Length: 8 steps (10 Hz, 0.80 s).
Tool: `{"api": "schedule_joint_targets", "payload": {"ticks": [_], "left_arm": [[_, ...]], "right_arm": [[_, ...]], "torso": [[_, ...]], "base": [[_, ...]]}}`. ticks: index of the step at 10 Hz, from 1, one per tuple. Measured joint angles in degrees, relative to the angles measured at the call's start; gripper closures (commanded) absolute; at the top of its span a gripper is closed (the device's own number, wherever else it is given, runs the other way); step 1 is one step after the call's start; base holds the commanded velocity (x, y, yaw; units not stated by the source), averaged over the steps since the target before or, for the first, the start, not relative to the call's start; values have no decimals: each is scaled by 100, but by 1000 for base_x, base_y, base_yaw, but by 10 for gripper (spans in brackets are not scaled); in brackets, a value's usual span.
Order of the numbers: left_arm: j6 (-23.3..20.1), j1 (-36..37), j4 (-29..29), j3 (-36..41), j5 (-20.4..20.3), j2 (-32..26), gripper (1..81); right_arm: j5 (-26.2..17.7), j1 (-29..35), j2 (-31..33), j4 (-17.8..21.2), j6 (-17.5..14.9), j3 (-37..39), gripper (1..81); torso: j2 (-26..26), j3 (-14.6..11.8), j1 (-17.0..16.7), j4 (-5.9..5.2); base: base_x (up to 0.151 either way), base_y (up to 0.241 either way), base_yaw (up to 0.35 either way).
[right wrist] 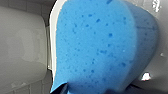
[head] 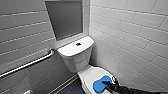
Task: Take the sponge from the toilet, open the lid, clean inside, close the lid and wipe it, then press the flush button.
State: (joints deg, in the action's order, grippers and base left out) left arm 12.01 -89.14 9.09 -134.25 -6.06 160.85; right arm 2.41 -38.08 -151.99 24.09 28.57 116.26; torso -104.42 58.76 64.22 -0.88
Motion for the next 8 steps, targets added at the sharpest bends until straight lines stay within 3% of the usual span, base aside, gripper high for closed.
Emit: {"api": "schedule_joint_targets", "payload": {"ticks": [1, 2, 4, 8], "left_arm": [[0, 2, 0, 0, 2, 12, 10], [0, 2, -2, 0, 2, 11, 10], [0, 2, -6, -4, 5, 11, 10], [0, 2, -6, -4, 6, 20, 10]], "right_arm": [[61, -15, -63, -48, 0, 72, 10], [128, -34, -126, -127, -55, 138, 811], [356, -188, -233, -127, -20, 323, 811], [130, -160, 87, -141, -22, -132, 811]], "torso": [[0, -2, 0, 0], [-2, -4, 0, 0], [-2, -6, 0, 0], [-2, -4, 0, 0]], "base": [[0, 0, 0], [0, 0, 0], [0, 0, 0], [0, 0, 0]]}}
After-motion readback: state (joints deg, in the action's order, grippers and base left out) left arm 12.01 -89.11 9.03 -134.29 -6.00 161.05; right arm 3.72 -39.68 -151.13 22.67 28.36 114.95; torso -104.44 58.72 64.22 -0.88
